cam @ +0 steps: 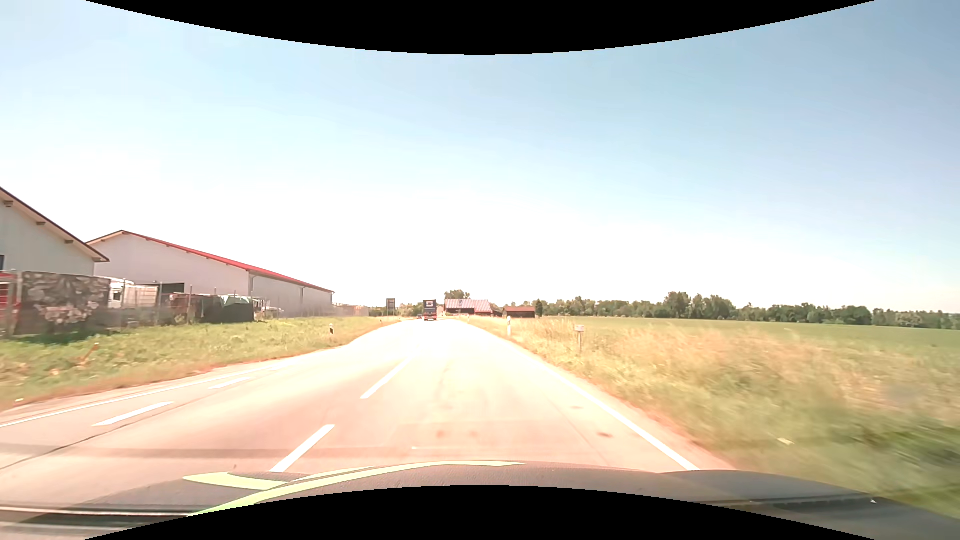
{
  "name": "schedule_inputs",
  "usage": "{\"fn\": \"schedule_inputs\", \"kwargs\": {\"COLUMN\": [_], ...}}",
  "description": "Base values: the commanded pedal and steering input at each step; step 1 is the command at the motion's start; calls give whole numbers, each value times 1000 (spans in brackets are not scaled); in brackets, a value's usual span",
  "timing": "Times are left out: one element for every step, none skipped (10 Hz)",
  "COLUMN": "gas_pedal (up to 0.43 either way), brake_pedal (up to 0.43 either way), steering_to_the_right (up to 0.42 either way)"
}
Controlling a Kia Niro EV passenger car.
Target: Follow the waypoints while adhering to traffic rules and regulations
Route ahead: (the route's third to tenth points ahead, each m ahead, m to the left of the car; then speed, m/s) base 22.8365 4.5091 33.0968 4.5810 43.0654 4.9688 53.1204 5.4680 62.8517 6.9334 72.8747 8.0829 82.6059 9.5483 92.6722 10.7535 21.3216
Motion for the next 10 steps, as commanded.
{"fn": "schedule_inputs", "kwargs": {"gas_pedal": [0,0,0,0,0,0,0,0,0,0], "brake_pedal": [0,0,0,0,0,0,0,0,0,0], "steering_to_the_right": [-23,-23,-20,-18,-14,-12,-10,-8,-8,-8]}}
